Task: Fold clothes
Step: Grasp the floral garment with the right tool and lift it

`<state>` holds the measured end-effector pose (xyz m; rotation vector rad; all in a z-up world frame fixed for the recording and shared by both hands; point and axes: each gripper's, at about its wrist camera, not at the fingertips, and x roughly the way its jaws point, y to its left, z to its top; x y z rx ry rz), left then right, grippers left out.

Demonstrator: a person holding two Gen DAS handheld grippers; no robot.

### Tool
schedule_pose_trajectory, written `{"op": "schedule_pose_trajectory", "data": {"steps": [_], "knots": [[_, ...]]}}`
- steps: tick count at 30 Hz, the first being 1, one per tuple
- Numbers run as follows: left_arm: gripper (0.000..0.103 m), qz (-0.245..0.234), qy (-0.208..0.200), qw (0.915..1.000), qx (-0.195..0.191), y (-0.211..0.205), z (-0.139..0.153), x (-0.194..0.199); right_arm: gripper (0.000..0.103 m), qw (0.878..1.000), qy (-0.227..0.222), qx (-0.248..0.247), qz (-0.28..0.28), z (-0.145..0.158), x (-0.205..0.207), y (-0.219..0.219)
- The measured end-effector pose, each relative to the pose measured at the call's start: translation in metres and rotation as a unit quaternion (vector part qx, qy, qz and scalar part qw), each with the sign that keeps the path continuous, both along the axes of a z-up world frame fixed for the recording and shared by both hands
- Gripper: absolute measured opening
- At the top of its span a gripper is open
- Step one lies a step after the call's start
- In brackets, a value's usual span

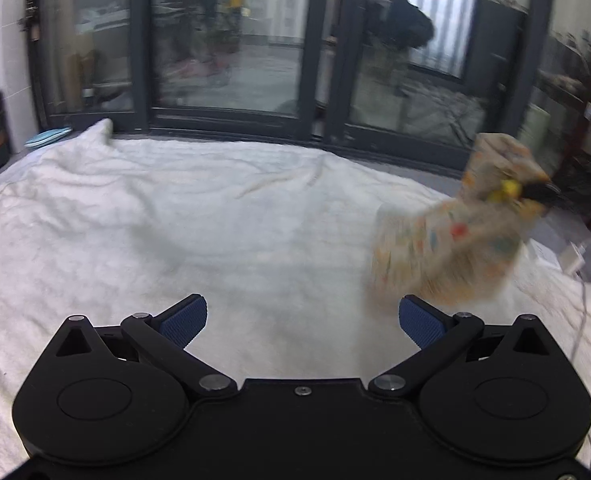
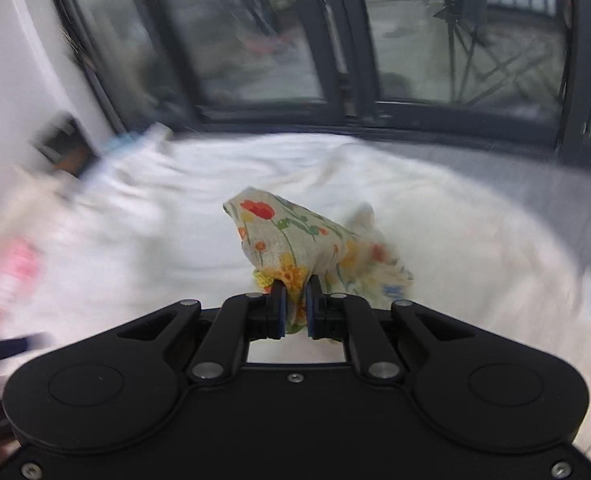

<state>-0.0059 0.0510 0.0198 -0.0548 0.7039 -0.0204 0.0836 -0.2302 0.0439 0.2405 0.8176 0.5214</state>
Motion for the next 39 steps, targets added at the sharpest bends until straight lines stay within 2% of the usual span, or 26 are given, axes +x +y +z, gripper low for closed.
{"op": "schedule_pose_trajectory", "data": {"steps": [1, 2, 6, 7, 8, 10, 12, 13, 14, 15, 16, 17, 18, 19, 21, 23, 25, 26, 28, 29, 31, 33, 34, 35, 37, 39], "knots": [[0.103, -0.013, -0.001, 0.9999, 0.006, -0.003, -0.001, -0.002, 0.057, 0.999, 0.030, 0.006, -0.022, -0.010, -0.020, -0.011], [0.103, -0.025, -0.002, 0.9996, 0.011, -0.006, -0.002, -0.004, 0.087, 0.995, 0.084, 0.000, -0.061, -0.033, -0.047, -0.025], [0.103, -0.059, -0.005, 0.9971, 0.048, -0.019, -0.013, -0.012, 0.089, 0.965, 0.162, -0.043, -0.199, -0.089, -0.100, -0.061], [0.103, -0.064, -0.001, 0.9966, 0.053, -0.022, -0.016, -0.012, 0.088, 0.962, 0.170, -0.060, -0.205, -0.093, -0.106, -0.062], [0.103, -0.066, 0.006, 0.9963, 0.054, -0.024, -0.019, -0.010, 0.088, 0.967, 0.151, -0.073, -0.194, -0.089, -0.108, -0.057], [0.103, -0.070, 0.021, 0.9959, 0.053, -0.029, -0.025, -0.006, 0.088, 0.980, 0.094, -0.102, -0.143, -0.075, -0.109, -0.034], [0.103, -0.074, 0.029, 0.9954, 0.053, -0.033, -0.028, -0.005, 0.088, 0.987, 0.049, -0.143, -0.045, -0.068, -0.106, 0.000], [0.103, -0.080, 0.031, 0.9948, 0.055, -0.036, -0.029, -0.006, 0.088, 0.986, 0.029, -0.162, -0.002, -0.071, -0.108, 0.018], [0.103, -0.089, 0.031, 0.9938, 0.059, -0.040, -0.030, -0.008, 0.088, 0.979, 0.006, -0.190, 0.067, -0.083, -0.107, 0.045], [0.103, -0.093, 0.030, 0.9933, 0.062, -0.042, -0.030, -0.009, 0.088, 0.972, 0.001, -0.210, 0.105, -0.098, -0.103, 0.061], [0.103, -0.102, 0.026, 0.9921, 0.068, -0.045, -0.030, -0.011, 0.086, 0.965, 0.005, -0.233, 0.121, -0.113, -0.099, 0.072], [0.103, -0.108, 0.022, 0.9911, 0.075, -0.047, -0.031, -0.013, 0.076, 0.957, 0.013, -0.260, 0.130, -0.130, -0.092, 0.084], [0.103, -0.114, 0.019, 0.9900, 0.082, -0.049, -0.031, -0.015, 0.054, 0.950, 0.028, -0.286, 0.124, -0.148, -0.083, 0.093], [0.103, -0.120, 0.015, 0.9888, 0.088, -0.051, -0.032, -0.017, 0.006, 0.950, 0.045, -0.287, 0.112, -0.154, -0.077, 0.093], [0.103, -0.123, 0.008, 0.9877, 0.097, -0.054, -0.032, -0.018, 0.005, 0.966, 0.086, -0.236, 0.056, -0.148, -0.067, 0.068], [0.103, -0.118, 0.011, 0.9884, 0.095, -0.054, -0.032, -0.016, 0.005, 0.977, 0.070, -0.202, -0.017, -0.122, -0.077, 0.031], [0.103, -0.120, 0.014, 0.9886, 0.090, -0.054, -0.032, -0.016, 0.007, 0.973, 0.085, -0.171, -0.129, -0.100, -0.096, -0.023], [0.103, -0.122, 0.014, 0.9884, 0.089, -0.054, -0.032, -0.017, 0.013, 0.966, 0.117, -0.159, -0.168, -0.105, -0.105, -0.046], [0.103, -0.127, 0.011, 0.9873, 0.095, -0.055, -0.032, -0.019, 0.023, 0.947, 0.195, -0.149, -0.206, -0.129, -0.121, -0.077], [0.103, -0.127, 0.011, 0.9869, 0.099, -0.055, -0.033, -0.020, 0.023, 0.936, 0.231, -0.145, -0.225, -0.140, -0.133, -0.089], [0.103, -0.128, 0.015, 0.9865, 0.101, -0.057, -0.034, -0.019, 0.024, 0.926, 0.248, -0.141, -0.247, -0.148, -0.149, -0.099], [0.103, -0.132, 0.019, 0.9860, 0.101, -0.060, -0.035, -0.019, 0.028, 0.940, 0.197, -0.151, -0.233, -0.131, -0.147, -0.087], [0.103, -0.134, 0.019, 0.9856, 0.102, -0.061, -0.035, -0.019, 0.037, 0.947, 0.173, -0.161, -0.218, -0.125, -0.141, -0.081], [0.103, -0.137, 0.020, 0.9850, 0.103, -0.063, -0.036, -0.019, 0.062, 0.954, 0.145, -0.173, -0.198, -0.118, -0.134, -0.074], [0.103, -0.143, 0.021, 0.9838, 0.106, -0.067, -0.038, -0.020, 0.091, 0.962, 0.089, -0.208, -0.152, -0.109, -0.118, -0.060], [0.103, -0.149, 0.022, 0.9825, 0.109, -0.071, -0.040, -0.021, 0.091, 0.963, 0.071, -0.239, -0.106, -0.110, -0.100, -0.039]]}}
